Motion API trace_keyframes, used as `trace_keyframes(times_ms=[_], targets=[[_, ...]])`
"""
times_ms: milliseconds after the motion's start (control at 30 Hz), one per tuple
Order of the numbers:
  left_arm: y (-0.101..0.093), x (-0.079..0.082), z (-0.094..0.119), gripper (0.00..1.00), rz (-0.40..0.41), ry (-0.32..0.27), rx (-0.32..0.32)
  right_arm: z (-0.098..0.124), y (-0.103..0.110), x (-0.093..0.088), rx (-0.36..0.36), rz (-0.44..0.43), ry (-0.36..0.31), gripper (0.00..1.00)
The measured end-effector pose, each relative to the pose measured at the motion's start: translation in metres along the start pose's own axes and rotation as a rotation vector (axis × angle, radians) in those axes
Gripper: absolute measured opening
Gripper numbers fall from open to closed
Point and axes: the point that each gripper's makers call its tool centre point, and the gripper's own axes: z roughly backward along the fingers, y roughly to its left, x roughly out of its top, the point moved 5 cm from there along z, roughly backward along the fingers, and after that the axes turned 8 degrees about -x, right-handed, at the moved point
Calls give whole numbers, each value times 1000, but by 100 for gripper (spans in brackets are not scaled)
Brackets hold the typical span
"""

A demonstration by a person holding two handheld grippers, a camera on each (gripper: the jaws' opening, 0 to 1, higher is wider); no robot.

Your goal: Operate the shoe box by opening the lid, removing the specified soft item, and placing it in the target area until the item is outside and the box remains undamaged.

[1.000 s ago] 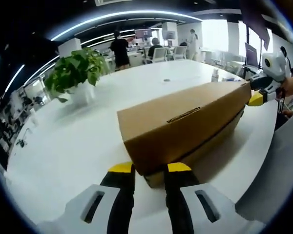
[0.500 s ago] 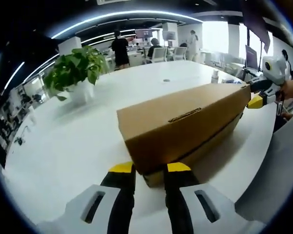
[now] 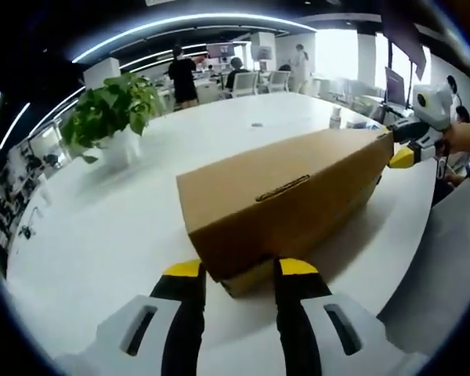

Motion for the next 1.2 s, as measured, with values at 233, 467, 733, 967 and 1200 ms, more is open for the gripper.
trace_keyframes(times_ms=[233, 467, 733, 967, 1200], targets=[[0, -4, -2, 33, -2, 13, 0, -1, 3, -5, 4, 10, 15, 37], [-1, -8, -6, 34, -3, 31, -4, -3, 3, -9, 8, 6, 29, 37], [-3, -16, -12, 35, 10, 46, -13, -6, 4, -17, 14, -1, 50, 36], [-3, -21, -16, 34, 24, 56, -20, -9, 3, -23, 17, -2, 67, 35], [0, -23, -12, 35, 38, 58, -18, -6, 0, -24, 11, -10, 70, 35]])
